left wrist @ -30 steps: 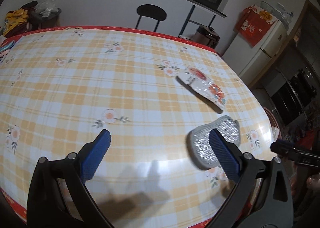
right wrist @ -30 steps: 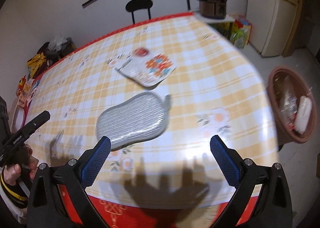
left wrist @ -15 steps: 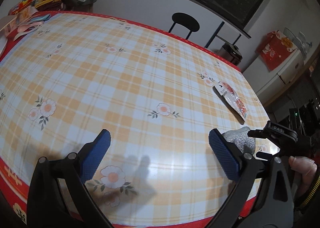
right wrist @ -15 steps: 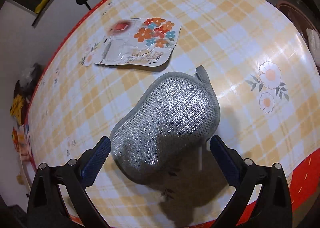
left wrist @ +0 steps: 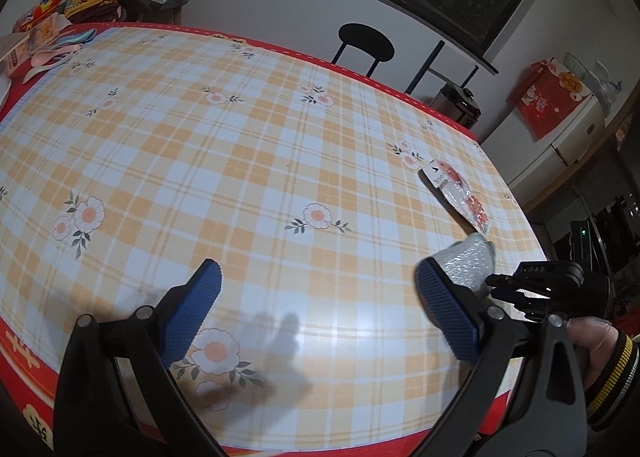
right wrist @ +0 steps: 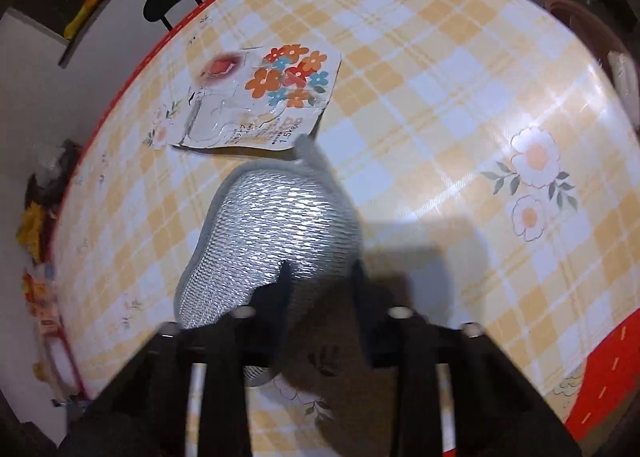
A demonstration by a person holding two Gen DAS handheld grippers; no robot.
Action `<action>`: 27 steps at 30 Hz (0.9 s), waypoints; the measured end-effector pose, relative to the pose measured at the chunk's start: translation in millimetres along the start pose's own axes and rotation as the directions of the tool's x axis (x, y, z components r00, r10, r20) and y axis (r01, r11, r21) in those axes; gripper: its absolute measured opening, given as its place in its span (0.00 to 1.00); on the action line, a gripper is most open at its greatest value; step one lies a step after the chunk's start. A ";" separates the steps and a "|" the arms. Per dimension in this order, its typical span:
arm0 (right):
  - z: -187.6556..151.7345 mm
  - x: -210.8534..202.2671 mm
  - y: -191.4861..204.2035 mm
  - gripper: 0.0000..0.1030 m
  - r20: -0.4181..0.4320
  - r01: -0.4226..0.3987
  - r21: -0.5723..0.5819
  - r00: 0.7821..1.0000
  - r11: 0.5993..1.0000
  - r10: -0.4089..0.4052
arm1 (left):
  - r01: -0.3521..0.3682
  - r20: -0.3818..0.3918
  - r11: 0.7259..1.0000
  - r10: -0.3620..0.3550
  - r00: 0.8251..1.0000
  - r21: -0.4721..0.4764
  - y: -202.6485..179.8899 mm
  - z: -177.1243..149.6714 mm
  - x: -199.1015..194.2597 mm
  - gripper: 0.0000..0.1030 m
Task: Collect trash
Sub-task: 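Grasp the grey mesh scrubber pad with the right gripper and lift it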
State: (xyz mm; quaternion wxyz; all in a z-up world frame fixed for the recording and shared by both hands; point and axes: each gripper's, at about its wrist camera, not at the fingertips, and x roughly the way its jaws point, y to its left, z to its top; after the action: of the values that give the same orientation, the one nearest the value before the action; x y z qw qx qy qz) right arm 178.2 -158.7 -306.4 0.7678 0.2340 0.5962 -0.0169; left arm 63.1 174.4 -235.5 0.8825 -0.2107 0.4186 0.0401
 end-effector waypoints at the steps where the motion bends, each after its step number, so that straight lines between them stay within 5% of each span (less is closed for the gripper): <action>1: -0.3 -2.6 -4.7 0.13 0.003 -0.012 0.010 1.000 1.000 0.012 | 0.003 -0.001 1.000 -0.003 1.000 0.005 -2.5 0.4 0.8 0.94; 6: -1.1 -11.9 -19.1 0.12 -0.002 -0.121 0.056 0.993 0.991 0.121 | 0.026 -0.012 0.999 -0.026 1.000 0.041 -19.7 0.4 5.4 0.94; 10: -4.8 -12.2 -21.3 0.26 -0.031 -0.198 0.088 0.979 0.976 0.202 | 0.039 -0.021 0.998 -0.038 0.999 0.058 -30.6 -1.0 9.1 0.94; 16: -19.1 -1.4 -8.3 0.34 -0.082 -0.205 0.082 0.974 0.975 0.212 | 0.046 -0.020 0.997 -0.045 0.999 0.068 -35.5 -2.8 7.6 0.94; 24: -25.1 17.6 6.9 0.34 -0.101 -0.192 0.091 0.974 0.977 0.201 | 0.017 -0.017 0.999 -0.016 1.000 0.035 -19.0 -6.9 -0.6 0.94; 27: -23.4 17.5 7.7 0.21 -0.089 -0.209 0.101 0.972 0.973 0.218 | 0.010 -0.013 1.000 -0.010 1.000 0.028 -15.8 -7.3 -3.0 0.94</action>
State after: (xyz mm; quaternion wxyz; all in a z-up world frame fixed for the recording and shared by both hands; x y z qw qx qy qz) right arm 164.3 -138.5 -324.1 0.7232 0.3319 0.6035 0.0505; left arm 59.7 157.4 -232.0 0.8828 -0.2008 0.4236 0.0284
